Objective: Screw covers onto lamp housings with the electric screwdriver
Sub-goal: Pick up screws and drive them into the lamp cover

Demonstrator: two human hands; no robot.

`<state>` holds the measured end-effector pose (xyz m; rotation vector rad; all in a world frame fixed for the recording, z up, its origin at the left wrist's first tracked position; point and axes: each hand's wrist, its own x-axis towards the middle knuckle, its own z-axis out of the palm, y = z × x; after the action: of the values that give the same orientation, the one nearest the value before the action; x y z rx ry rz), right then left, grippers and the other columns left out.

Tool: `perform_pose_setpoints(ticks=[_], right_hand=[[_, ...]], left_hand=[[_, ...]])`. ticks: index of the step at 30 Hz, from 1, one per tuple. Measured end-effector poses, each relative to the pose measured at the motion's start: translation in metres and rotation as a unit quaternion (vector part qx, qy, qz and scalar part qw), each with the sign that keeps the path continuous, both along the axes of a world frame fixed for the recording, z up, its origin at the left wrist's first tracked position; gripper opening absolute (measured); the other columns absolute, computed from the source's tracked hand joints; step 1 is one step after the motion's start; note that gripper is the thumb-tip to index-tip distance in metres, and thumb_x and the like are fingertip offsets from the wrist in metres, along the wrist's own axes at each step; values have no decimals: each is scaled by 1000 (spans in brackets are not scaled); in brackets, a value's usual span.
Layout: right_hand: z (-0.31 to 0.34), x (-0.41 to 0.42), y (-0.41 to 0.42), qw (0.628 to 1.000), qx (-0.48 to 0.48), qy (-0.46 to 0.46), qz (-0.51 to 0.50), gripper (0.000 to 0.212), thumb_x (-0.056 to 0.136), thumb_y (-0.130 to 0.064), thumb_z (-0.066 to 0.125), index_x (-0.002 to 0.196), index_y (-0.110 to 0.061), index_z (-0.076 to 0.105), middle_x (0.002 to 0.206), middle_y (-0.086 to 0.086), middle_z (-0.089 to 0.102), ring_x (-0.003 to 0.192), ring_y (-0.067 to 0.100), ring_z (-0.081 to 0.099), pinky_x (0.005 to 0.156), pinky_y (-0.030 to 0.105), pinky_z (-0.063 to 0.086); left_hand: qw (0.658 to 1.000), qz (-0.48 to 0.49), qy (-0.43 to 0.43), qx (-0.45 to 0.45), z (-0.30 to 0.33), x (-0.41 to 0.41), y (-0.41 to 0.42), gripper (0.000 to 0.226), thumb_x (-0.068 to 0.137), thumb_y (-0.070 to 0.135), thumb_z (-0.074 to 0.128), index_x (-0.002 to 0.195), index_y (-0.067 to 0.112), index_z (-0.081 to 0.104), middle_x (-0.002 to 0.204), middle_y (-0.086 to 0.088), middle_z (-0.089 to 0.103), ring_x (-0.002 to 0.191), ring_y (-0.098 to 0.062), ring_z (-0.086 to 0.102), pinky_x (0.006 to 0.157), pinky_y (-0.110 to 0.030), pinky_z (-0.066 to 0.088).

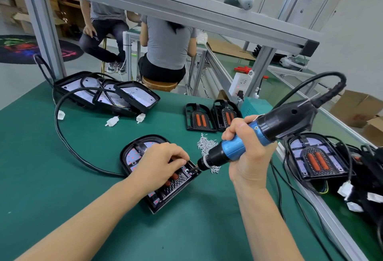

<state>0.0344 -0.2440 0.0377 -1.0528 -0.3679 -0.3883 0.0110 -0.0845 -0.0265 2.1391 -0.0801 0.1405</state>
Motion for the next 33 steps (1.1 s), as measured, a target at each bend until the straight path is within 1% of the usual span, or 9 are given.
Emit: perform_pose_setpoints(ticks=[8, 12, 15, 17, 19, 22, 24, 28, 33], right_hand=[[0, -2, 3, 1000, -22, -5, 8, 33, 73, 2, 56, 62, -28, 61, 54, -3, 52, 51, 18, 48, 51, 26, 44], [-1, -1, 2, 1000, 22, 4, 1, 33, 72, 2, 57, 73, -31, 62, 55, -1, 52, 50, 18, 48, 54, 27, 43], [0, 0, -4, 998, 48, 16, -28, 27, 73, 1, 57, 86, -22, 57, 55, -1, 52, 52, 19, 48, 60, 32, 40], [2, 1, -11, 995, 85, 31, -38, 26, 73, 1, 57, 90, -16, 51, 57, -1, 51, 50, 17, 48, 56, 28, 42], [5, 3, -19, 990, 125, 41, -50, 25, 71, 1, 58, 90, -14, 50, 60, 1, 49, 48, 14, 49, 53, 24, 44], [8, 5, -31, 985, 151, 40, -73, 24, 71, 1, 58, 88, -14, 50, 61, 1, 47, 47, 14, 48, 53, 23, 44], [9, 4, -37, 984, 157, 39, -79, 23, 71, 1, 58, 87, -15, 50, 59, 0, 49, 48, 13, 48, 53, 23, 44], [8, 3, -48, 982, 163, 38, -85, 24, 69, 0, 58, 85, -16, 51, 59, -1, 48, 48, 12, 48, 54, 23, 45], [6, 4, -58, 982, 154, 40, -100, 24, 69, -1, 58, 86, -16, 51, 57, -3, 49, 46, 12, 48, 53, 22, 45]], left_hand=[[1000, -6, -7, 2, -1, -1, -1, 21, 90, 8, 59, 82, 26, 67, 75, 5, 62, 49, -6, 60, 44, -26, 51], [1000, -1, 3, -5, -2, 1, 1, 23, 90, 9, 59, 80, 29, 66, 75, 3, 64, 48, -7, 60, 42, -27, 51], [1000, -3, 2, 2, -2, 3, 2, 27, 89, 9, 60, 76, 32, 65, 71, 4, 63, 46, -8, 59, 39, -25, 48], [1000, -1, 2, 0, -1, 4, 2, 28, 89, 9, 61, 75, 33, 65, 69, 5, 64, 44, -9, 60, 38, -25, 47], [1000, 9, -8, 4, 2, 8, 0, 27, 88, 11, 62, 74, 34, 65, 71, 6, 66, 46, -11, 61, 43, -30, 51], [996, 18, -47, 69, 11, 21, -5, 15, 86, 15, 65, 83, 27, 73, 77, 11, 69, 69, -11, 62, 71, -32, 52], [992, 12, -47, 116, 17, 35, -12, 12, 86, 17, 65, 89, 22, 75, 82, 8, 71, 79, -12, 62, 79, -30, 49], [972, -15, 1, 232, 21, 63, -29, 16, 88, 16, 59, 92, 22, 73, 90, 7, 70, 83, -14, 61, 76, -27, 48], [934, -54, 67, 347, 12, 87, -44, 18, 86, 8, 58, 87, 20, 71, 98, 3, 71, 91, -21, 65, 79, -36, 54]])
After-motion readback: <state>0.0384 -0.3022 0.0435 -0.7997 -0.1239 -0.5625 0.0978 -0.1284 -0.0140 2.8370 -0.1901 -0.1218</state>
